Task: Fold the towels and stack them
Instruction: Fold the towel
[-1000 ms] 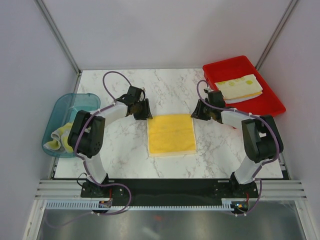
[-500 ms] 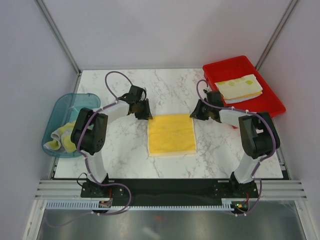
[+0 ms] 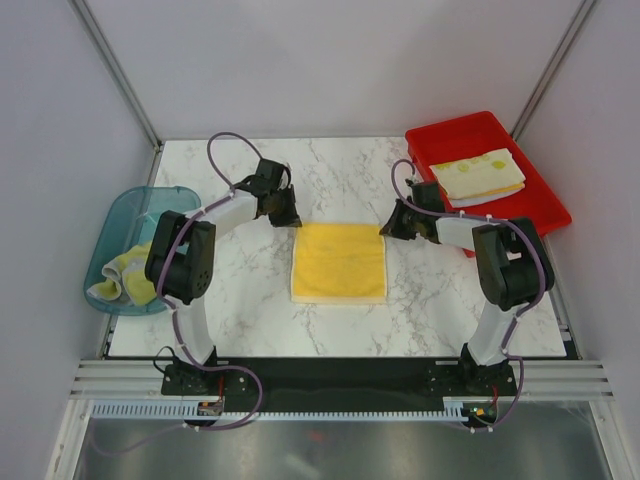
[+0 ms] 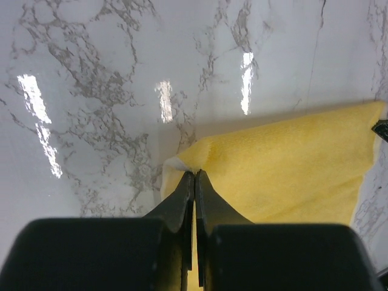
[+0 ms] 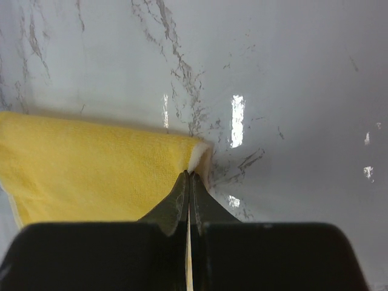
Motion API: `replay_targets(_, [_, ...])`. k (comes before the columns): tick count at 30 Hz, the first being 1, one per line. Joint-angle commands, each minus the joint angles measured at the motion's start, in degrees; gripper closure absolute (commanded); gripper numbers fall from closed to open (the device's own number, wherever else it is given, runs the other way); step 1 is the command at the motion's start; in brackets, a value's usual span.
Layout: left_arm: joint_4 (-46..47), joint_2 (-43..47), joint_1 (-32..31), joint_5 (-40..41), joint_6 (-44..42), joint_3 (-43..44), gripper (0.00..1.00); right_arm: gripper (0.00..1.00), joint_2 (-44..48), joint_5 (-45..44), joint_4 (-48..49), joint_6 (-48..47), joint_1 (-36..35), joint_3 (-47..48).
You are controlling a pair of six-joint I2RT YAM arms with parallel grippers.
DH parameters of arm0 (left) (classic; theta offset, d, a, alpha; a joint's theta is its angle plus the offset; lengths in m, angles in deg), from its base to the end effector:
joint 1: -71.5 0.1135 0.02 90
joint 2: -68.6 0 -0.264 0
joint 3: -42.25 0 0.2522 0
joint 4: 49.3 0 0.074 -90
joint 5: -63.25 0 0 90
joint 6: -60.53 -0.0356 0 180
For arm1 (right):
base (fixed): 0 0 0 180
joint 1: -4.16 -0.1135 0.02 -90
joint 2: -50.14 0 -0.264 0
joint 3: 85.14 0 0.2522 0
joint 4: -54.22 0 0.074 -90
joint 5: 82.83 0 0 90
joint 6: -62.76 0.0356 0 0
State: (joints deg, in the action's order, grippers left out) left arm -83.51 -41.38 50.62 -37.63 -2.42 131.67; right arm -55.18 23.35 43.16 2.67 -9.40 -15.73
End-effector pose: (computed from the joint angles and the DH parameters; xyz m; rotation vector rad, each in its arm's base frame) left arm 0.3799 -0.1521 0.1840 -0.0614 2.5992 -0.5613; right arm 0.3553 0.0959 0.1411 0.2132 2.4533 0.6836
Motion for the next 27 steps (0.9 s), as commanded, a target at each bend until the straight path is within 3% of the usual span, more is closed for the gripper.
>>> replay_targets(1, [-1.0,-2.9,1.5,-1.2,-1.8,3.5,0.98,1.0,-0.9,-0.5,2.9,-1.1,0.7,1.7])
replay_targets(9, [-1.9,-8.9,3.0,-4.2,-3.8,8.8,0.98,1.0,-1.6,1.3,6.3,-1.5,1.3,1.9])
replay_targets(13, [-2.3,-10.0,3.2,-4.9,-4.3,10.7,0.85,1.0,-2.9,2.3,7.1,-1.4,1.3,2.3])
replay_targets(14, [-2.6,-9.7,3.4,-4.7,-4.2,10.9,0.81,0.98,-2.9,3.1,7.1,-1.3,1.3,2.6])
replay_targets(15, [-2.8,-9.6,3.6,-4.7,-4.2,11.5,0.69,0.9,-3.1,3.2,7.1,-1.3,1.3,2.8])
replay_targets(16, [-3.0,-9.2,3.7,-4.6,-4.3,11.7,0.64,0.85,-2.9,3.4,7.0,-1.2,1.3,2.8])
replay_targets(18, [-4.0,-7.6,3.9,-3.4,-4.8,12.8,0.58,0.69,-1.7,2.5,5.5,-1.2,1.3,3.1])
replay_targets(20, [-6.2,-6.2,4.0,-0.7,-5.7,13.8,0.56,0.63,-0.6,0.2,3.0,-1.8,1.3,4.0])
replay_targets(24, [-7.3,-0.3,3.7,1.4,-6.6,13.3,0.53,0.62,3.0,-1.1,-2.1,-2.6,1.3,4.1])
replay_targets(27, [-6.4,1.4,3.3,-1.8,-6.1,11.4,0.55,0.69,4.1,-1.4,-4.6,-2.6,1.3,4.6])
